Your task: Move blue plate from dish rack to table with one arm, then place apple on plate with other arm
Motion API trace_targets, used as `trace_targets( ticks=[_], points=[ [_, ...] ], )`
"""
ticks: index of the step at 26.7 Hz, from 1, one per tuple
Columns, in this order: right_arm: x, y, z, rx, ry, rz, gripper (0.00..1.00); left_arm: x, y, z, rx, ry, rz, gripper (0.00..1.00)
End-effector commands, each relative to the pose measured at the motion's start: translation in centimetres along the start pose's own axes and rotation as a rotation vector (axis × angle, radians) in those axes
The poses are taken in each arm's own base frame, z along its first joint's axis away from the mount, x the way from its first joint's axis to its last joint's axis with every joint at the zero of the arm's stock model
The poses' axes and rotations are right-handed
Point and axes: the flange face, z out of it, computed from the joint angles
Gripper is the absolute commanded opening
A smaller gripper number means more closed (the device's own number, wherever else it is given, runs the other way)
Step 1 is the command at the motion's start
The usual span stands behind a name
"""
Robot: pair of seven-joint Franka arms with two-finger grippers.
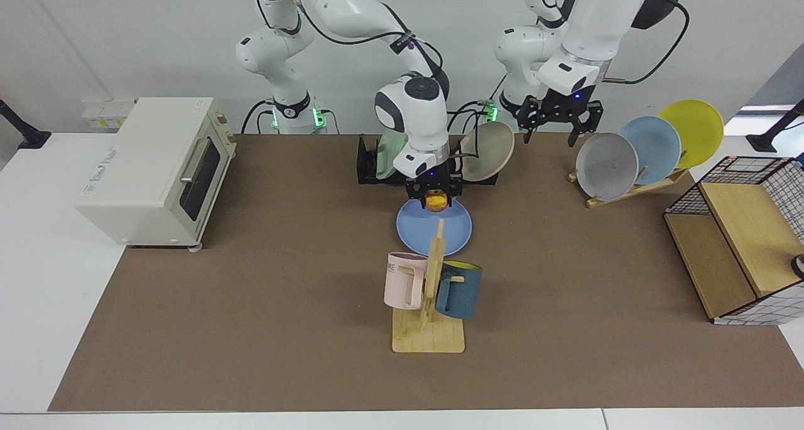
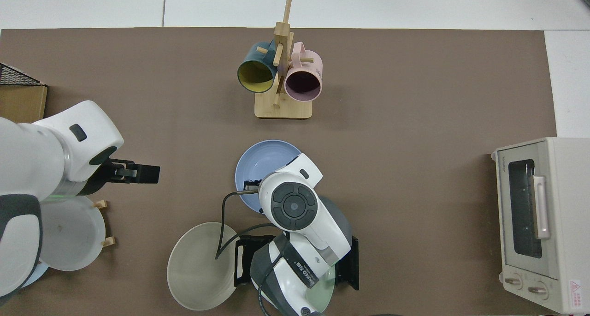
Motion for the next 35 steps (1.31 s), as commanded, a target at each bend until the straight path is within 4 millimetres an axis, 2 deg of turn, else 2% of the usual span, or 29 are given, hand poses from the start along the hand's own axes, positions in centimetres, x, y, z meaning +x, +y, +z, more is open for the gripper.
trace_targets(
  ticks=[1, 4, 7, 9, 11, 15, 18, 21, 27, 35],
  points=[
    [0.3, -0.2, 0.6, 0.008, 0.018, 0.008, 0.00, 0.3, 0.0, -0.5, 0.019, -0.020, 0.016, 1.00],
    [0.5, 0.2, 0.9, 0.004, 0.018, 0.006, 0.01, 0.6, -0.3, -0.5, 0.031, -0.033, 0.025, 1.00],
    [0.3, 0.1, 0.9, 0.005, 0.014, 0.006, 0.12, 1.8, -0.3, -1.2, 0.050, -0.038, 0.045, 1.00],
    [0.2, 0.2, 0.9, 0.003, 0.012, 0.004, 0.17, 2.8, -0.5, -2.3, 0.050, -0.044, 0.049, 1.00],
    [0.3, 0.5, 1.0, 0.000, 0.010, 0.009, 0.24, 3.9, -0.6, -2.5, 0.041, -0.067, 0.056, 1.00],
    [-0.1, 0.5, 1.5, -0.006, 0.004, 0.011, 0.44, 4.7, -0.8, -3.2, 0.034, -0.071, 0.104, 1.00],
    [-0.1, 0.5, 1.6, -0.008, 0.001, 0.018, 0.67, 4.8, -0.7, -3.2, 0.032, -0.060, 0.115, 1.00],
    [-0.1, 0.5, 1.6, -0.004, -0.002, 0.026, 0.72, 4.7, 0.1, -3.3, 0.024, -0.059, 0.130, 1.00],
    [-0.1, 0.6, 1.6, -0.005, -0.007, 0.033, 0.99, 4.1, 1.1, -3.6, 0.017, -0.064, 0.137, 1.00],
    [0.4, 0.9, 1.0, -0.005, -0.005, 0.054, 0.99, 3.9, 1.2, -3.7, 0.019, -0.066, 0.144, 1.00]
  ],
)
